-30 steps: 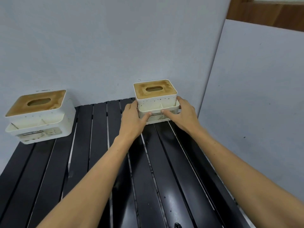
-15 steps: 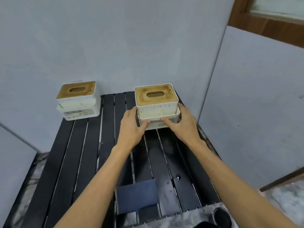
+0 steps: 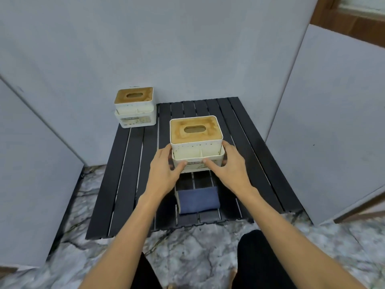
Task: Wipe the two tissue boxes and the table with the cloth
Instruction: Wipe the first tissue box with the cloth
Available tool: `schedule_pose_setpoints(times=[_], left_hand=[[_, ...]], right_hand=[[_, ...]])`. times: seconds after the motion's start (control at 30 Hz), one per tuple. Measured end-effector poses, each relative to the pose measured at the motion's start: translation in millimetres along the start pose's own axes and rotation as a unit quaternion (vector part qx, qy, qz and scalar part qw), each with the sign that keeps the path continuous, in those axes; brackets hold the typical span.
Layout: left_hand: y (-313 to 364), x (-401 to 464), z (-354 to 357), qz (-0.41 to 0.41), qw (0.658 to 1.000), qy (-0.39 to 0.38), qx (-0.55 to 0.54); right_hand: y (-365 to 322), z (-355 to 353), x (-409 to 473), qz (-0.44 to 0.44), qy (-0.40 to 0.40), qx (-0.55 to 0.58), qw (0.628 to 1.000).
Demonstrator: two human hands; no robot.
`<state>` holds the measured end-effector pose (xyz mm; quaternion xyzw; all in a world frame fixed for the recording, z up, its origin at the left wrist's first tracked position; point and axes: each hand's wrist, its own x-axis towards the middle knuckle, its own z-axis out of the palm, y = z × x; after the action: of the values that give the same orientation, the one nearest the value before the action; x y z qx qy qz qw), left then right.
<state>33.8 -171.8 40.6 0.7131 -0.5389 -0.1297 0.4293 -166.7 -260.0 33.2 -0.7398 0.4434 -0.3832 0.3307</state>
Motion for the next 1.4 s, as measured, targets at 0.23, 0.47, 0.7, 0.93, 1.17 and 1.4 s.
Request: schedule_pose_setpoints(times=[0.23, 0.47, 0.7, 0.93, 1.17, 1.4], left_hand=[[-13, -30, -7, -0.019, 1.0, -0.003, -0.008], [-16, -43, -9, -0.033, 0.999, -0.009, -0.035], [-13, -54, -4, -0.033, 0.999, -0.002, -0.035], [-13, -87, 13, -0.147, 0.988, -0.004, 0.05], [11, -109, 23, -0.181, 0.952, -0.023, 0.245], [24, -108, 22, -0.214, 0.96, -0.059, 0.173]], right_hand=[[-2, 9, -27, 0.005, -0.018, -0.004, 1.0], [-1, 11, -44, 0.02, -0.024, 0.0, 1.0], [2, 7, -54, 0.024, -0.032, 0.001, 0.999], [6, 2, -71, 0.102, -0.014, -0.038, 0.994], [-3, 14, -102, 0.121, -0.055, -0.263, 0.956], [-17, 17, -97, 0.193, -0.103, -0.172, 0.961]])
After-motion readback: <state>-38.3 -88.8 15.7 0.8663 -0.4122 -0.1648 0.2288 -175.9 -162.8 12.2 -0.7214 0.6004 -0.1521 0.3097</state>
